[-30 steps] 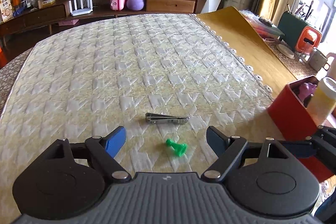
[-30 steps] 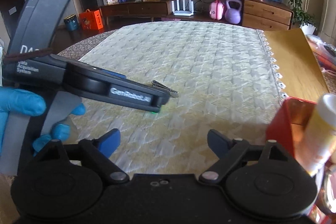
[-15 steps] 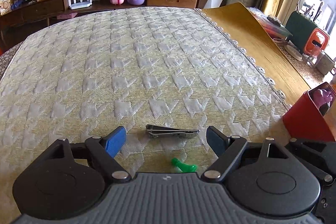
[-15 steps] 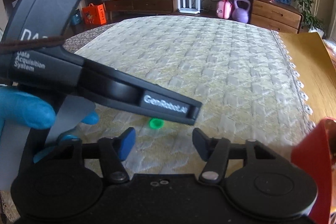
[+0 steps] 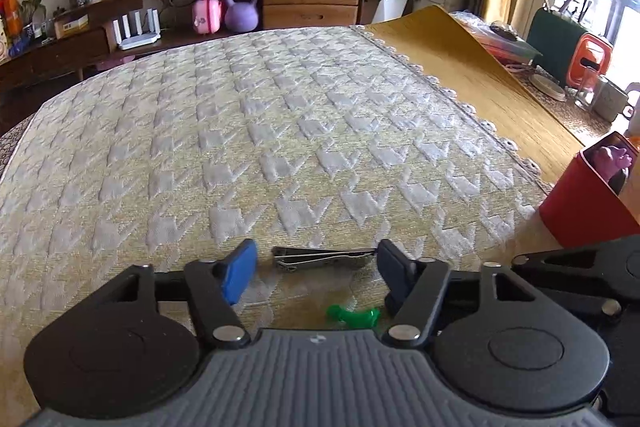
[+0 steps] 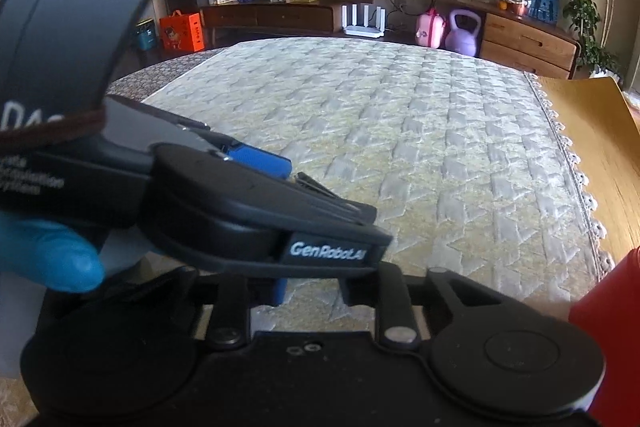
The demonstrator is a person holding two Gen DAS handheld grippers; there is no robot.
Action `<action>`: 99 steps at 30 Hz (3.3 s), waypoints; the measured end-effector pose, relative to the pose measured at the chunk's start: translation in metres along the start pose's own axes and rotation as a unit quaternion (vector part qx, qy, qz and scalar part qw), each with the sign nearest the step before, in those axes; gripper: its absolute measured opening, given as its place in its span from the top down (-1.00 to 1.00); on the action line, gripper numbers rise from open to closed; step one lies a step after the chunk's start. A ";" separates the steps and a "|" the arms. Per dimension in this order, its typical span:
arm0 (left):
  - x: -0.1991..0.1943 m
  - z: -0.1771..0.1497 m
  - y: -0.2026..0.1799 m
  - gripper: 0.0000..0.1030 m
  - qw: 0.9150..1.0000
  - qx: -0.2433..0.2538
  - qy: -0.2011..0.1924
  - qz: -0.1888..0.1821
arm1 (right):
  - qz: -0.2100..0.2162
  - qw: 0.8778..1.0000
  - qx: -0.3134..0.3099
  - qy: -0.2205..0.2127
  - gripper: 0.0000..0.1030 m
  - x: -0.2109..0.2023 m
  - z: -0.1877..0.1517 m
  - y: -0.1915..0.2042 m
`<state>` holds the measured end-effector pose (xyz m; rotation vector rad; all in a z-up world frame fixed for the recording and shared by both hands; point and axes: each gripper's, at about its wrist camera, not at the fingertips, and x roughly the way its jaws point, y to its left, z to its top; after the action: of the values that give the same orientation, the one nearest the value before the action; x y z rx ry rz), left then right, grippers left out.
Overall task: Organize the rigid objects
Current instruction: 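Lower the left tool onto the nail clipper and close it, then grasp the green plastic piece with the right tool while the left tool holds the clipper, then carry the nail clipper and green piece over the red tin with both tools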
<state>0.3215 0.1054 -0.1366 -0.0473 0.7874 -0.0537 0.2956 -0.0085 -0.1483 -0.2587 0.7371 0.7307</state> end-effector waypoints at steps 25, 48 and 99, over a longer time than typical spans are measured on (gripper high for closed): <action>-0.034 0.002 0.023 -0.09 0.999 -0.041 -0.004 0.016 | -0.020 0.999 0.017 -0.023 1.00 -0.032 -0.006 -0.012; -0.059 -0.029 0.062 -0.09 0.996 -0.064 0.001 0.055 | 0.007 1.000 0.009 -0.004 0.32 0.013 0.010 -0.003; -0.147 -0.008 -0.118 -0.09 0.998 0.026 -0.037 -0.041 | -0.065 0.996 0.031 -0.061 0.53 -0.195 -0.033 -0.067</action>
<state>0.2085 -0.0027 -0.0313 -0.0320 0.7087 -0.1483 0.2244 -0.1720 -0.0402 -0.2017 0.6200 0.5943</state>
